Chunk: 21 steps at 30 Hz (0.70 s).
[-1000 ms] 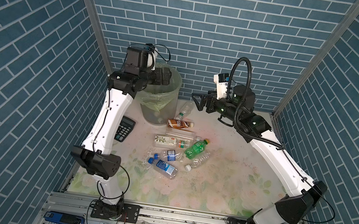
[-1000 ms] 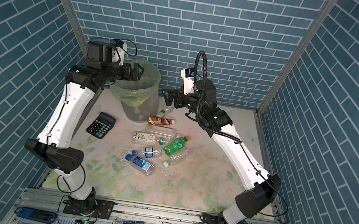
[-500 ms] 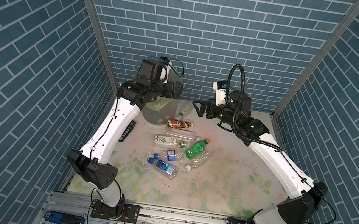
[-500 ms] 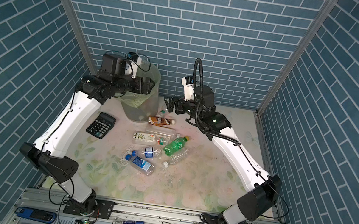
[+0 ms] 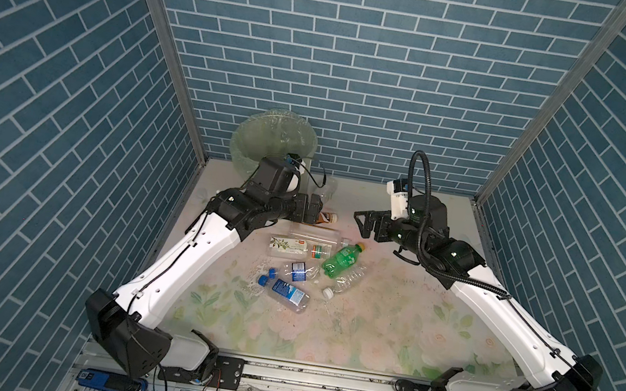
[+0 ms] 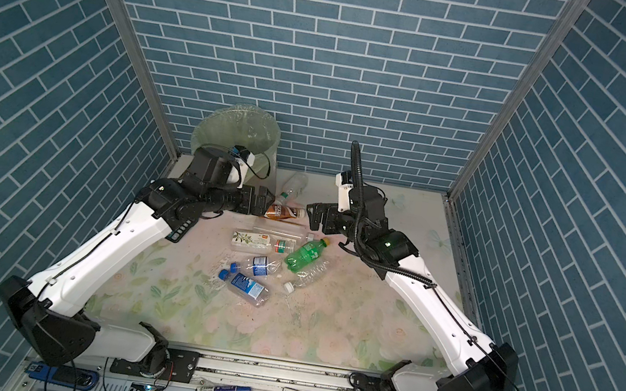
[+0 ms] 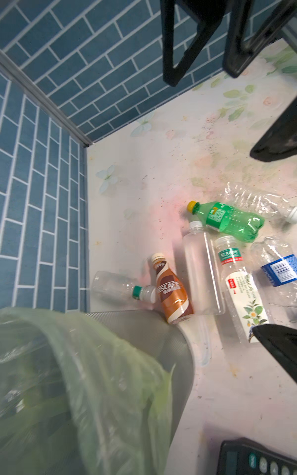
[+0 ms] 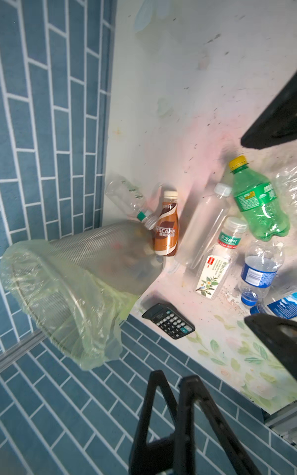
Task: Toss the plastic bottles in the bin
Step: 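Bring the left arm back while the right gripper moves over a clear bottle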
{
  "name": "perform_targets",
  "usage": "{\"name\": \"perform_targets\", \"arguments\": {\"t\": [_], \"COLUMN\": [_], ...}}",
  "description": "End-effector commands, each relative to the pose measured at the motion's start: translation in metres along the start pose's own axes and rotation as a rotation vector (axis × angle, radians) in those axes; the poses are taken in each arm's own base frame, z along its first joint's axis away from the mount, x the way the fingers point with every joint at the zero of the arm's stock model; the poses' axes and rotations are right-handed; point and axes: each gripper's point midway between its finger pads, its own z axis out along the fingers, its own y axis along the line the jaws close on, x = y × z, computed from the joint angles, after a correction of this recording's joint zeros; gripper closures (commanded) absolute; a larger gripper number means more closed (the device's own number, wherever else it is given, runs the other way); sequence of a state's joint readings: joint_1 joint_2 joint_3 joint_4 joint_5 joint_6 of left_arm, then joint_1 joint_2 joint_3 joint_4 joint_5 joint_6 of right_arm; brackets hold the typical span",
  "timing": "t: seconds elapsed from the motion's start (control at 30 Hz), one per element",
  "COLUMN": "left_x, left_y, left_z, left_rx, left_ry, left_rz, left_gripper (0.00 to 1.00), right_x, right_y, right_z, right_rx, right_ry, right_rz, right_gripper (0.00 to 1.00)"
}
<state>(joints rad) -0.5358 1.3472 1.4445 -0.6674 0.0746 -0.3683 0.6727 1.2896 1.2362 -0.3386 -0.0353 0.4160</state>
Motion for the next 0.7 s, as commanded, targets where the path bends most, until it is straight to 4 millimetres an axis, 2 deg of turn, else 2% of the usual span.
{"name": "perform_targets", "arguments": {"t": [0.0, 0.13, 0.37, 0.5, 0.67], "left_x": [0.012, 0.041, 0.087, 0.103, 0.095], "left_y": [-0.012, -0.017, -0.019, -0.016, -0.026], "left_z": [0.001, 0.009, 0.025, 0.044, 0.06], "left_rx": [0.022, 0.019, 0.035, 0.033, 0.05], "left_ry": [-0.028, -0.001, 0.026, 0.046, 0.058], "left_rz": [-0.045, -0.057, -0.096, -0.102, -0.079], "left_gripper": [0.01, 0.01, 0.01, 0.01, 0.01], "right_x": [0.046, 0.093, 0.155, 0.174, 0.179], "right_y": [-0.033, -0.057, -0.068, -0.071, -0.066], "right_z": [0.0, 0.004, 0.031, 0.048, 0.068], "right_rx": [0.133, 0.196, 0.181, 0.175, 0.152], "right_ry": [0.085, 0.125, 0.227, 0.267, 0.318], "right_rz": [0.117, 0.209, 0.28, 0.29, 0.279], "right_gripper": [0.01, 0.01, 0.01, 0.01, 0.01]}}
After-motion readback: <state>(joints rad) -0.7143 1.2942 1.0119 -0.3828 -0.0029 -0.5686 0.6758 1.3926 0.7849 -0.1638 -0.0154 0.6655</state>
